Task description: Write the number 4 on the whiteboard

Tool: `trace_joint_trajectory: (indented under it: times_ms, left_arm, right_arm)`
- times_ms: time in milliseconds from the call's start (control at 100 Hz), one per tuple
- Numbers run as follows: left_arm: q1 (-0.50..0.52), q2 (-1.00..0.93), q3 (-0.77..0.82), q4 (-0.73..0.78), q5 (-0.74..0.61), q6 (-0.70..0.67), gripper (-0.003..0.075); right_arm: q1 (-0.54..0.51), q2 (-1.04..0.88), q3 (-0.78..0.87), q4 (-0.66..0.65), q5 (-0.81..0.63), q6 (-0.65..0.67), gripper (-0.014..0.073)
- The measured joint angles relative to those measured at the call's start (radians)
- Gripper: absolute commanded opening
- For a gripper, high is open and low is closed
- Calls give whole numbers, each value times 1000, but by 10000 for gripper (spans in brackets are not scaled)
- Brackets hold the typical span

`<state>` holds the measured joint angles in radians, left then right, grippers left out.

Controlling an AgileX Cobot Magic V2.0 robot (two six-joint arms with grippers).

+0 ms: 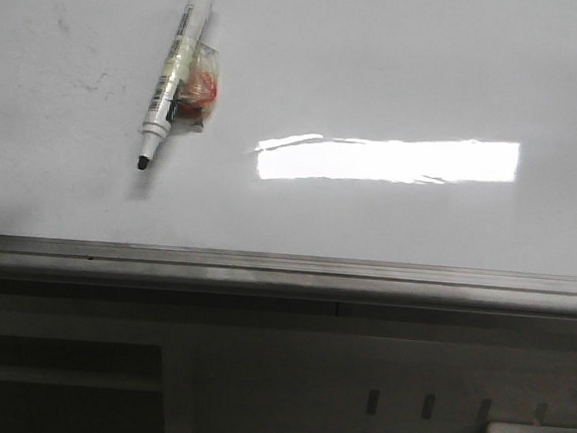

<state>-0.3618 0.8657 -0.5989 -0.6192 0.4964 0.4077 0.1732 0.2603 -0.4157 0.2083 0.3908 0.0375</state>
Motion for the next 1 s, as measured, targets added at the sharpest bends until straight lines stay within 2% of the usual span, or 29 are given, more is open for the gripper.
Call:
trace_joint_trajectory:
  times_ms: [270, 450, 630, 770, 820, 920, 1000]
  left_arm:
    - [-167, 212, -104, -6, -161, 4, 383]
    - [-189, 329, -141, -7, -190, 4, 380]
    - [-194, 391, -163, -15, -195, 4, 329]
    - [-194, 414, -172, -26, -193, 4, 232]
    - [-194, 418, -172, -27, -191, 4, 165]
    - [-194, 426, -172, -27, -175, 4, -20]
    - [-194, 428, -172, -26, -160, 6, -20]
  right_arm:
    - [0, 0, 0, 0, 4, 0, 416]
    - [0, 4, 0, 0, 8, 0, 416]
    - [0, 6, 0, 0, 8, -2, 416]
    - [0, 6, 0, 0, 8, -2, 416]
    - [0, 6, 0, 0, 8, -2, 416]
    - [0, 6, 0, 0, 8, -2, 416]
    - [0, 6, 0, 0, 9, -2, 416]
